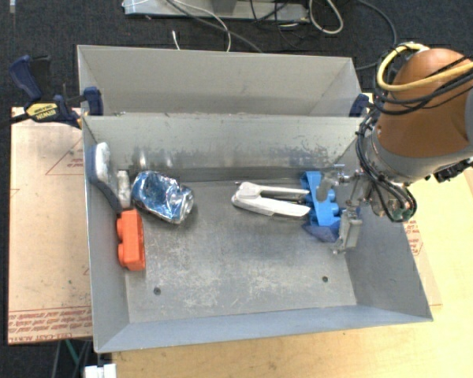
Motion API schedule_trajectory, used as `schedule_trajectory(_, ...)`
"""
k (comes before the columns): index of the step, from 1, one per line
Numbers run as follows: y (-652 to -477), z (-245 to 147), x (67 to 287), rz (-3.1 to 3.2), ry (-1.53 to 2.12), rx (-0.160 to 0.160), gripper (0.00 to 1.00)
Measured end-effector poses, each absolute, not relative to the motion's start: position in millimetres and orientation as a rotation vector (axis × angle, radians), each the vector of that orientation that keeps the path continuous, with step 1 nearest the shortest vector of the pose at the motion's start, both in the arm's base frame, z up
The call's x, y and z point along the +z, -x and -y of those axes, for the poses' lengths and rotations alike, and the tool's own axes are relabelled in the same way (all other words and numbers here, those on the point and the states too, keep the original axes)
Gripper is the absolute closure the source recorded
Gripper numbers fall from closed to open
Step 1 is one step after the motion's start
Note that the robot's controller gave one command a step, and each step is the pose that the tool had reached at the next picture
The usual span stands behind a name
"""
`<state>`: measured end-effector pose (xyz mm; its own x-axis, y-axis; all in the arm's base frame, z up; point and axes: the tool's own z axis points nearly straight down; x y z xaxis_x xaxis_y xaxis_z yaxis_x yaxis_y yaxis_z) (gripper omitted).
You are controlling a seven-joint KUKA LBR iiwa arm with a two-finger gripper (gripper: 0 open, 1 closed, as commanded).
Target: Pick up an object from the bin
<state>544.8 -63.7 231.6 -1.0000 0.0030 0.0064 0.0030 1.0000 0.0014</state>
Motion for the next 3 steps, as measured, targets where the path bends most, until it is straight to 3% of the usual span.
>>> schedule_trajectory(1, -546.4, 63, 236, 3.143, 0.000, -0.001, 0.00)
schedule_trajectory(2, -611.0, 29, 100, 3.138, 0.257, -0.004, 0.00)
schedule_trajectory(3, -637.5, 17, 164, 3.162, 0.052, 0.001, 0.00)
